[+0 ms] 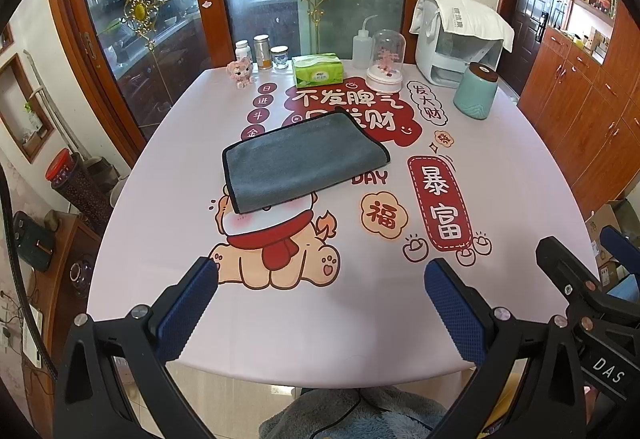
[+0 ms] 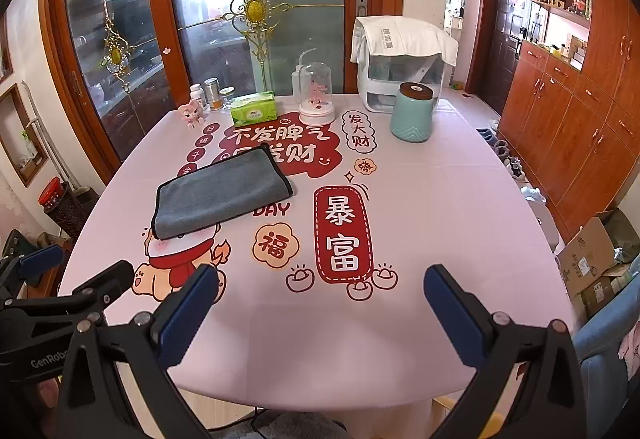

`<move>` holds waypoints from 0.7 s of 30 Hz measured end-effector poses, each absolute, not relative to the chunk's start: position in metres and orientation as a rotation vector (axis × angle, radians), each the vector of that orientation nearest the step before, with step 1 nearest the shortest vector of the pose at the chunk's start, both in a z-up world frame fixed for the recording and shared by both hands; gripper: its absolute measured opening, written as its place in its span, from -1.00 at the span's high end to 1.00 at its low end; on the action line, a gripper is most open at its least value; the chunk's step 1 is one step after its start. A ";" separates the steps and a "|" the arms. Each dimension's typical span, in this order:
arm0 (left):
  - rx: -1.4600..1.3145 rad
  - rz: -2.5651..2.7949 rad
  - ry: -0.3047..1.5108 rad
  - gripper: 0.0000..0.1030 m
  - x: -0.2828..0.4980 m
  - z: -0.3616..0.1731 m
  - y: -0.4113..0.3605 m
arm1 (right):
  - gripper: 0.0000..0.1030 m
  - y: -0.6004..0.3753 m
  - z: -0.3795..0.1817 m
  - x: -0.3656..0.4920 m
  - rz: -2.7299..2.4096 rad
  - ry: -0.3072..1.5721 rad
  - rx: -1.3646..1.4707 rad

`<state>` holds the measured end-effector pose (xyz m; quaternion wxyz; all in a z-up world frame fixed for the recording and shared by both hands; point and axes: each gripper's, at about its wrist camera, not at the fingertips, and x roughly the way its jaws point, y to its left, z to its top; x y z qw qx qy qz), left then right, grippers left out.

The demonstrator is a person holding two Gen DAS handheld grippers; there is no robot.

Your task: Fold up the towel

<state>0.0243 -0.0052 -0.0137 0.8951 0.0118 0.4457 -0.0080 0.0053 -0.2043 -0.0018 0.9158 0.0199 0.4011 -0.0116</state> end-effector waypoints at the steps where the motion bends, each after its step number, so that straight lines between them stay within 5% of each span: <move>1: 0.025 -0.017 0.924 -0.99 0.025 -0.014 -0.006 | -1.00 -0.204 -0.002 0.005 -0.024 0.826 0.041; 21: 0.024 -0.018 0.928 -0.99 0.021 -0.019 0.005 | -1.00 -0.204 -0.001 0.003 -0.033 0.830 0.040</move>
